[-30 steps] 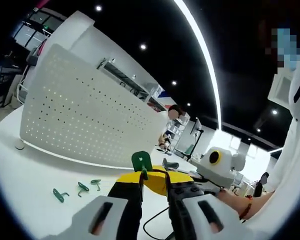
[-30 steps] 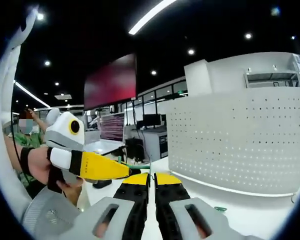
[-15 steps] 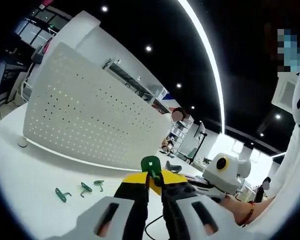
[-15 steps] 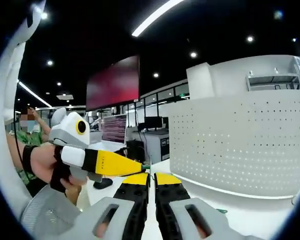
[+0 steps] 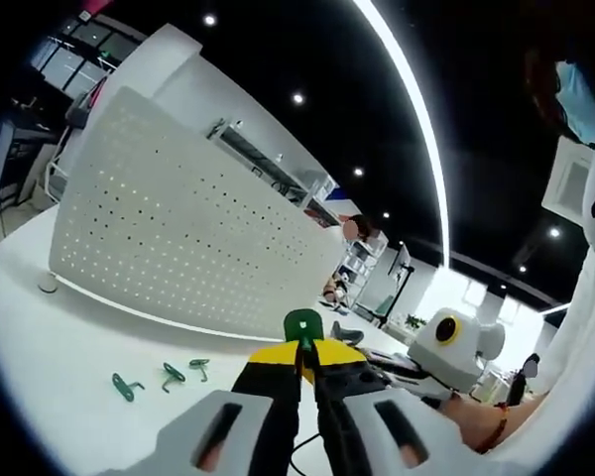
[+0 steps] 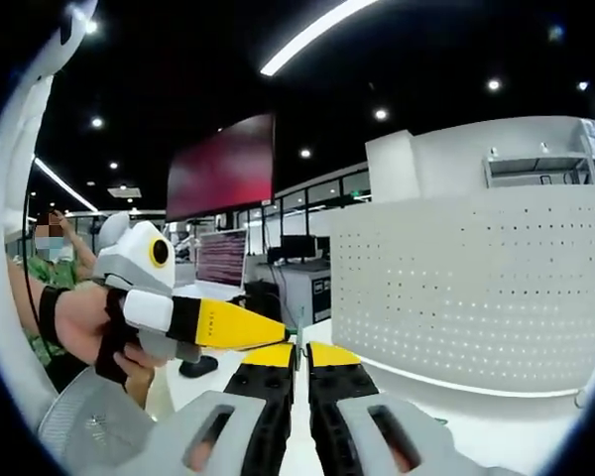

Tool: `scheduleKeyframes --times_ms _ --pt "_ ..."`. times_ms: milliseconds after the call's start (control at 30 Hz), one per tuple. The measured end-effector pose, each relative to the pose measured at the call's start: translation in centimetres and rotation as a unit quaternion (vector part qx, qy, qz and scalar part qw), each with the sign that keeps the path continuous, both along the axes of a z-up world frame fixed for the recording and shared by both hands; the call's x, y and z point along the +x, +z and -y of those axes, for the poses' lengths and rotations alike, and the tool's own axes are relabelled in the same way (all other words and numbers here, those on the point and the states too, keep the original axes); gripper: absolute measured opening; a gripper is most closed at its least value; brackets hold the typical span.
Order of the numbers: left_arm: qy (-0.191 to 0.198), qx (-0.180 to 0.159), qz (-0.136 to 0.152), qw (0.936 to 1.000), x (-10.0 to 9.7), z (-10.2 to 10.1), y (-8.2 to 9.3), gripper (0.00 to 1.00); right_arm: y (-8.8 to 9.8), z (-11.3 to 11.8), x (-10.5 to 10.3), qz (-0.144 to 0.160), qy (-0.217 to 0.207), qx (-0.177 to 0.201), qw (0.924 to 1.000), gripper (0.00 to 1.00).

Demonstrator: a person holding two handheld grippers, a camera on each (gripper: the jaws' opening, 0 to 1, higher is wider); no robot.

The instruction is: Insert the hook assembly into the mounting plate slot until the hook locks in place.

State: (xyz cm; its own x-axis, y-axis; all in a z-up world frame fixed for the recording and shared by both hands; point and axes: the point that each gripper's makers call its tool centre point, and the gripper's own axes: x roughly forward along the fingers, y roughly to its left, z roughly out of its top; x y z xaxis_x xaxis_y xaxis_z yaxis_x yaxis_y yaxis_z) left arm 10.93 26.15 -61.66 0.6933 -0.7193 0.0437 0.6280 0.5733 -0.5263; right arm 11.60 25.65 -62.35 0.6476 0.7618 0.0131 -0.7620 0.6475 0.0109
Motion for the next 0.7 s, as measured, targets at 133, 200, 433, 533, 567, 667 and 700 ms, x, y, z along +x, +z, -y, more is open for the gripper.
scheduleKeyframes --times_ms 133,200,433,533,567,667,700 --pt "0.0 0.001 0.002 1.0 0.1 0.0 0.0 0.04 -0.1 -0.1 0.0 -0.002 0.002 -0.004 1.0 0.04" --pt "-0.001 0.003 0.0 1.0 0.1 -0.1 -0.1 0.04 -0.3 -0.2 0.1 -0.012 0.005 -0.009 0.9999 0.04" --pt "0.009 0.009 0.013 0.9998 0.6 -0.6 0.2 0.04 -0.6 -0.1 0.3 -0.019 0.002 -0.014 0.9997 0.08" --pt "0.013 0.012 0.014 0.9997 0.8 -0.9 0.2 0.04 -1.1 0.3 0.4 -0.028 -0.005 -0.027 0.9992 0.09" --pt "0.018 0.015 0.015 0.9996 1.0 -1.0 0.2 0.04 -1.2 0.3 0.4 -0.029 -0.006 -0.028 0.9992 0.1" --pt "0.025 0.024 0.019 0.9992 1.3 -1.4 0.1 0.04 -1.8 0.8 0.5 -0.041 -0.012 -0.04 0.9983 0.13" --pt "0.026 0.025 0.019 0.9992 1.4 -1.4 0.1 0.04 -1.8 0.9 0.5 -0.04 -0.015 -0.041 0.9982 0.14"
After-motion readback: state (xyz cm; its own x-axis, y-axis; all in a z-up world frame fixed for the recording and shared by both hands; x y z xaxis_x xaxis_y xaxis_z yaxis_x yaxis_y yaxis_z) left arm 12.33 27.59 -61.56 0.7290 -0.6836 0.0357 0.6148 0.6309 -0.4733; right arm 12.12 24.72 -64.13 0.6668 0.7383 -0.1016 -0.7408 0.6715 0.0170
